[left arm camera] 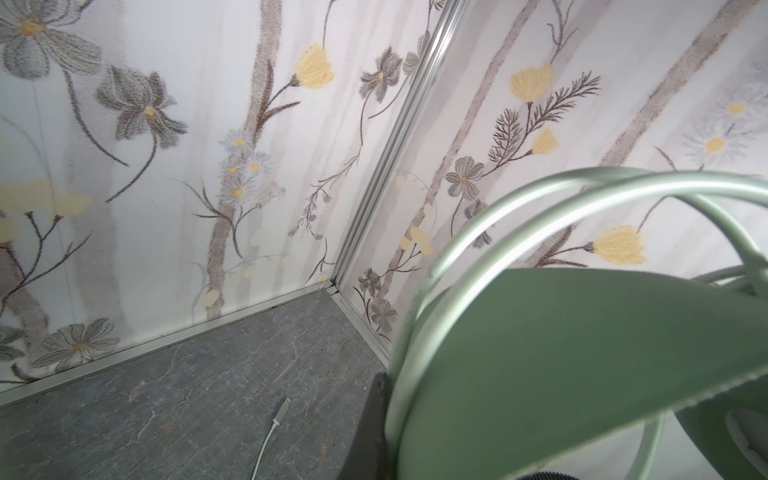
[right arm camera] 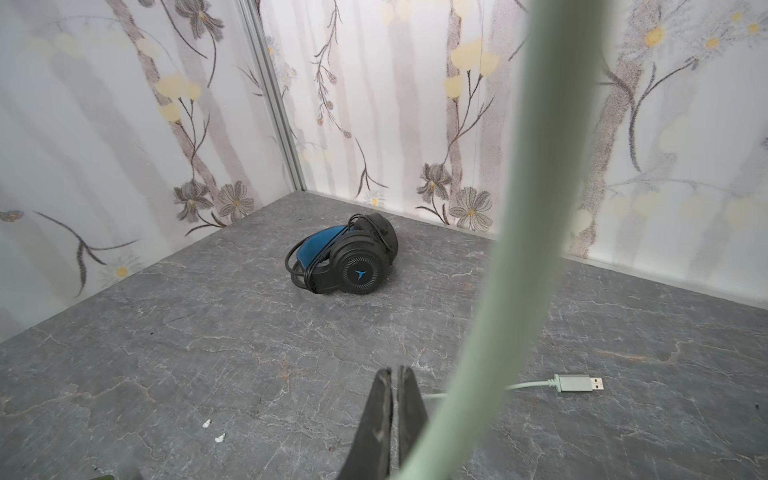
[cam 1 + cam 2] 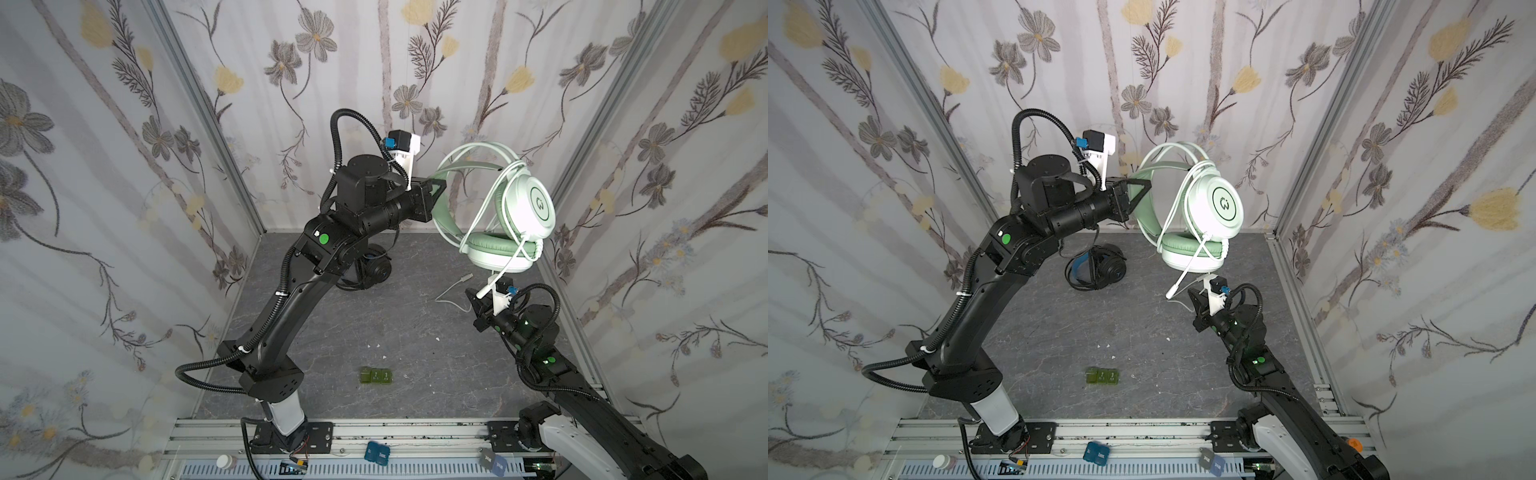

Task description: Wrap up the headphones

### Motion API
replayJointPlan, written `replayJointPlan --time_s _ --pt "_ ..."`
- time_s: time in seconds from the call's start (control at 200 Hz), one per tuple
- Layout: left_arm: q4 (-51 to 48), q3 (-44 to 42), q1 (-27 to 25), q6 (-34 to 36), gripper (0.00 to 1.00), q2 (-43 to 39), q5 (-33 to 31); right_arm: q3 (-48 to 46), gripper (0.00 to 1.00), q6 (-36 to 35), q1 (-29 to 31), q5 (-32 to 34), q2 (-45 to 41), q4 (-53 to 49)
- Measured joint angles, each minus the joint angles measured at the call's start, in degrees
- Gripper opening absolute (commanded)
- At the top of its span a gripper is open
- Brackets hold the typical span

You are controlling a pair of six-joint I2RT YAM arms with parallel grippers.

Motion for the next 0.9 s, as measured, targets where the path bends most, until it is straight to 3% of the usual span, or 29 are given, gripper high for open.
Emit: replayJointPlan --time_s 0.185,0.555,0.899 --pt "6.8 -6.3 0.0 -4.5 0.0 0.4 -9.9 1.9 0.0 -2.0 2.1 2.8 0.8 -3.8" --pt "7.0 -1.8 0.0 -8.9 0.0 7.9 -26.6 3.7 0.0 -5.6 5.2 3.8 1.9 -9.7" --pt "2.3 4.2 1.1 -11.5 0.0 16.1 -32.4 5.6 0.0 -7.6 8.9 4.6 4.8 -12.7"
